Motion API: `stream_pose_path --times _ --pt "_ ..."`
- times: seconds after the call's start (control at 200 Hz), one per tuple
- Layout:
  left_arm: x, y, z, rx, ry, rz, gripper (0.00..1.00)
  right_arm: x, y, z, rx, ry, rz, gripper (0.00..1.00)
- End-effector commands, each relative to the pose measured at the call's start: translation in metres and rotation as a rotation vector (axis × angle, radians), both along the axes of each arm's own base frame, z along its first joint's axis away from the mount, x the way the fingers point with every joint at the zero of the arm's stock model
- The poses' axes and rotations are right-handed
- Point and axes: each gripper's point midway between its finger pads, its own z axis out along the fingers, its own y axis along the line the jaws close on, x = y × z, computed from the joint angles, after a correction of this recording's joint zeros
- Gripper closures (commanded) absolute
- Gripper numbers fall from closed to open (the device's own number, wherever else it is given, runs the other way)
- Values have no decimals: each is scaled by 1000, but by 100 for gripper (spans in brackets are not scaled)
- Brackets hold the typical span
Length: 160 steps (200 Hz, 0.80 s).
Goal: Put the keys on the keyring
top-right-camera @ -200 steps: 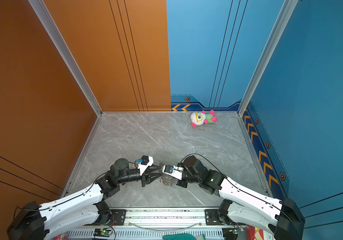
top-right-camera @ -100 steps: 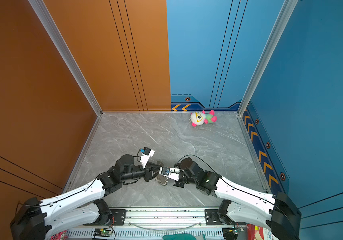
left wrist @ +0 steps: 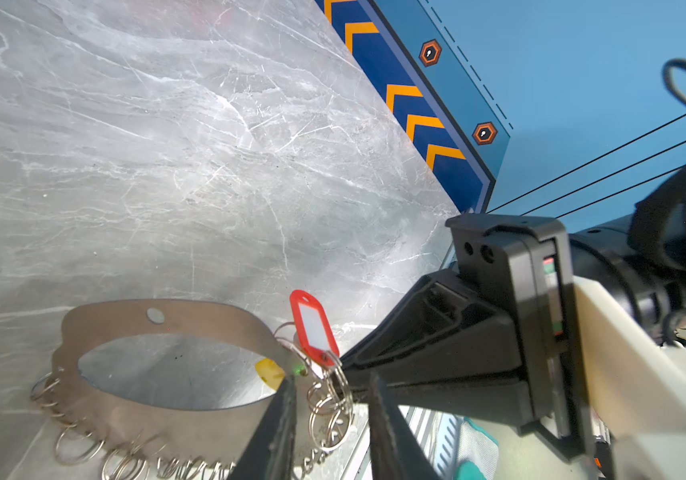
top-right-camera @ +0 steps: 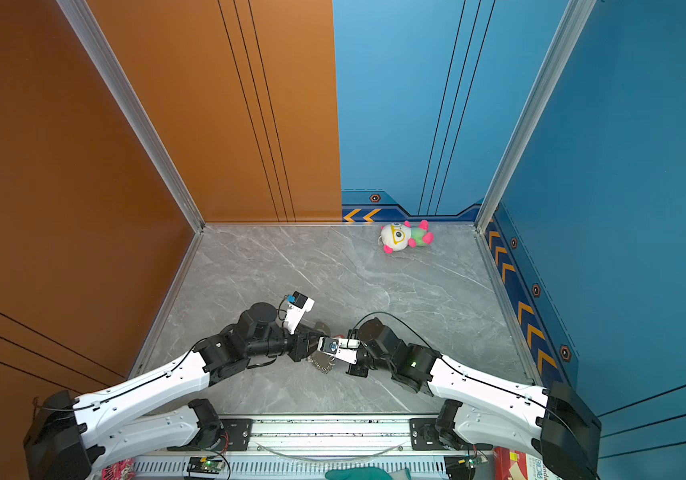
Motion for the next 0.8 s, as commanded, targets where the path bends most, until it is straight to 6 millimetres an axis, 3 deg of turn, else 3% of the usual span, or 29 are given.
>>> stream_pose_path --times 0.0,0.14,0.445,0.796 --pt "-5 0 -9 67 14 -20 68 4 3 2 1 -35 -6 100" --pt "-8 -6 -8 73 13 -34 66 4 6 2 -4 -40 -2 100" --pt "-3 -2 -15 124 17 -5 81 3 7 3 -11 -54 5 100" --pt "-1 -2 -25 150 47 12 87 1 8 6 -8 -90 7 100"
